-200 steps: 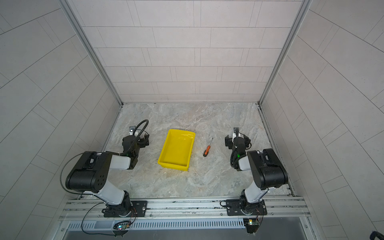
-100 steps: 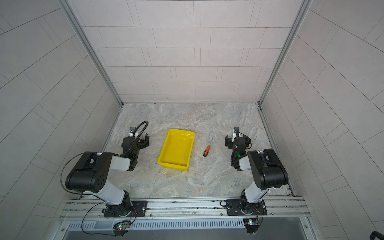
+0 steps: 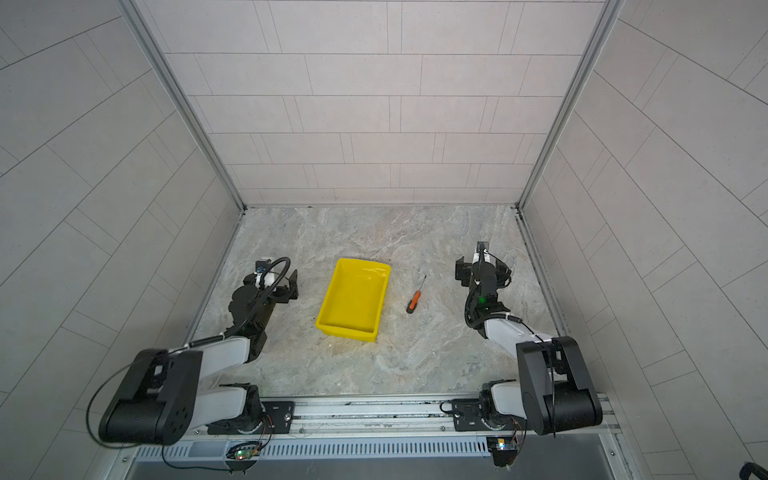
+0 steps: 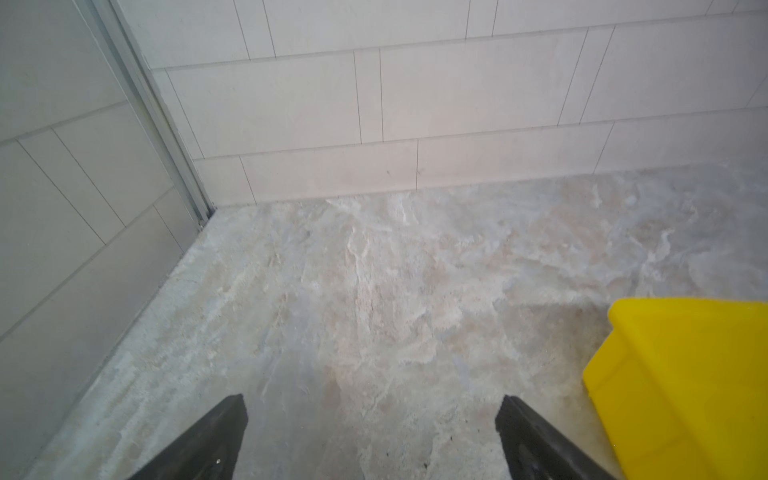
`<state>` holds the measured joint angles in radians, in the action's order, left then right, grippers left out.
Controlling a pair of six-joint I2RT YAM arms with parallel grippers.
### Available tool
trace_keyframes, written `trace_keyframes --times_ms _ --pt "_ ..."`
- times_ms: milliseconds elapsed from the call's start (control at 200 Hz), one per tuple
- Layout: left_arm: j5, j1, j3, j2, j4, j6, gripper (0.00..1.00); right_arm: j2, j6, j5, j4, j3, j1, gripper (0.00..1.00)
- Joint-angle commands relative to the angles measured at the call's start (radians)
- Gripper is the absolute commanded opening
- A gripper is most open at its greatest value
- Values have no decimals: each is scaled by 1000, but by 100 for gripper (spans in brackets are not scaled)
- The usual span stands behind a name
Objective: Put the screwdriver in the bin
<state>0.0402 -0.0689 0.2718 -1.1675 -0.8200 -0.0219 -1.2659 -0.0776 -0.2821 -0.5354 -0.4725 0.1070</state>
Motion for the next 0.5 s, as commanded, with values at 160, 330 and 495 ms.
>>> trace_keyframes --times_ms 160,330,495 --pt "-52 -41 323 384 1080 491 100 303 -314 -88 906 -253 122 99" --pt "162 -42 224 516 1180 429 100 424 -478 26 1071 -54 51 99" --pt "181 -39 146 555 1177 433 100 647 -495 27 992 94 145 99"
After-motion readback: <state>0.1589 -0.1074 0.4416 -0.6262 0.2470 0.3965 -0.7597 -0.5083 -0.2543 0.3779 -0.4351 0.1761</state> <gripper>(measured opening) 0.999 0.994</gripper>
